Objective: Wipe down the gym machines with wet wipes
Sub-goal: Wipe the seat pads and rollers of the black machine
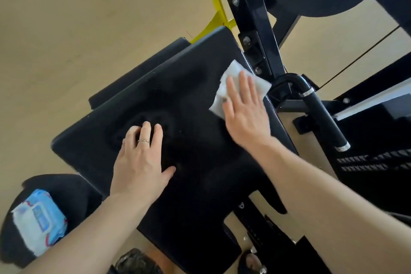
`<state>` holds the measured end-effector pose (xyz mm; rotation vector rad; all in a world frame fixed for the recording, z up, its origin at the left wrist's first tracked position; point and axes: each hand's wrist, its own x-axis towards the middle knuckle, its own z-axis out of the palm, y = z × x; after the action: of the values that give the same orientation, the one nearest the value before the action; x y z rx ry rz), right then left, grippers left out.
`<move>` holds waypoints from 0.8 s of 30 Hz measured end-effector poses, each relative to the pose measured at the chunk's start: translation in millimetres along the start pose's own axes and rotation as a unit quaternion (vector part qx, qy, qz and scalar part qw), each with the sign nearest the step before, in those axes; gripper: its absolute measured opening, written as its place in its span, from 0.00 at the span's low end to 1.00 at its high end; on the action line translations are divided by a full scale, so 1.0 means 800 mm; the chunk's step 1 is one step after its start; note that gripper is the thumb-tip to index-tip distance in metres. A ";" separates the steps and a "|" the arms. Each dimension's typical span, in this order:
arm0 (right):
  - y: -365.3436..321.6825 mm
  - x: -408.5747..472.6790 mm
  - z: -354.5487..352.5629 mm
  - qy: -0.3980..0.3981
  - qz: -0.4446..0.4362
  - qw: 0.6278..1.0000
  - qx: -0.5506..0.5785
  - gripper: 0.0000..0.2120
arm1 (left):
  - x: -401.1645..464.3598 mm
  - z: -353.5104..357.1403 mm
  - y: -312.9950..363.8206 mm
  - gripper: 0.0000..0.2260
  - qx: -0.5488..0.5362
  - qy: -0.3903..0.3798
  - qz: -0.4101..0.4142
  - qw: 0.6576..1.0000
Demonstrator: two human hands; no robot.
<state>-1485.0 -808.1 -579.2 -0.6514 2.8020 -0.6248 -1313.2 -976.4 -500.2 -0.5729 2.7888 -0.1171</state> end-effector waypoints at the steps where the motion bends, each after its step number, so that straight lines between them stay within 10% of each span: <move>1: 0.000 0.012 -0.004 0.000 0.024 1.000 0.006 0.27 | 0.001 0.001 0.000 0.47 0.001 0.001 0.002 1.000; 11: -0.040 -0.176 0.058 -0.048 0.005 0.999 0.012 0.28 | 0.001 0.006 -0.005 0.46 0.012 0.011 0.006 1.000; 19: -0.029 -0.031 0.027 0.033 0.149 0.985 0.084 0.29 | 0.000 0.012 -0.013 0.46 -0.012 0.040 0.032 0.999; 24: -0.107 -0.191 0.092 -0.046 -0.103 0.993 -0.028 0.30 | -0.011 0.012 -0.052 0.45 -0.026 0.047 0.094 0.994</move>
<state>-1297.1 -833.8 -592.1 -0.9654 2.6965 -0.5377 -1287.2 -1011.4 -501.1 -0.3220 2.9278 -0.0337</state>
